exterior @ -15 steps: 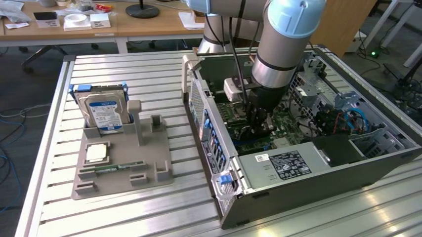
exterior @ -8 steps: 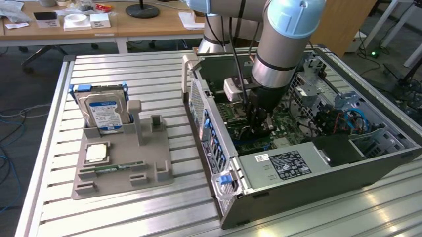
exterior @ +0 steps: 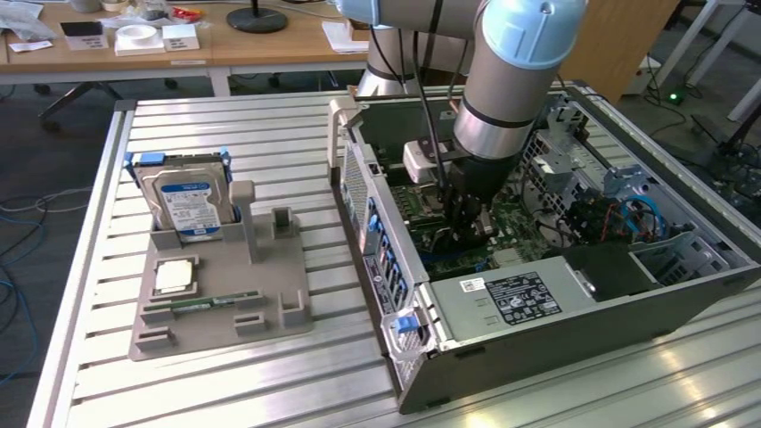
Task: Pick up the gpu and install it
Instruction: 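Insert the gpu into the slot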
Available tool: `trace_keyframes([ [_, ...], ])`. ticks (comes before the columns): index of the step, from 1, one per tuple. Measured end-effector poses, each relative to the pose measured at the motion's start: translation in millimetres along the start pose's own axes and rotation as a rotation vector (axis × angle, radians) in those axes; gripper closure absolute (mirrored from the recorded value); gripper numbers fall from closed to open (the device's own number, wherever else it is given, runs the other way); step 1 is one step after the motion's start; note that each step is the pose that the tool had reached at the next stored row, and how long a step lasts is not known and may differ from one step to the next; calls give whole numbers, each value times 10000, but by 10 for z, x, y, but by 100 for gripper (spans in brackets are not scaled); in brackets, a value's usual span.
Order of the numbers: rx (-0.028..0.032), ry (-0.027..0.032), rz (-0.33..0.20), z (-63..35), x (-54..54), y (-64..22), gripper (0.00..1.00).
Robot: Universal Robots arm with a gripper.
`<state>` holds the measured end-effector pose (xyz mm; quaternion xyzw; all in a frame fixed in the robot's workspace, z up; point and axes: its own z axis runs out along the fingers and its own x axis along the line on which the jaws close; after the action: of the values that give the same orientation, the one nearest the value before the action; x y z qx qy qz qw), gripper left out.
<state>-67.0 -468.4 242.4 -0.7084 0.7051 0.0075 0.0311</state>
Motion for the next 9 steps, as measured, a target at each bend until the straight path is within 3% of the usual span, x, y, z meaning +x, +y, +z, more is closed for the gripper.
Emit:
trace_keyframes([
  [9, -1, 1, 0, 5, -1, 2, 74],
])
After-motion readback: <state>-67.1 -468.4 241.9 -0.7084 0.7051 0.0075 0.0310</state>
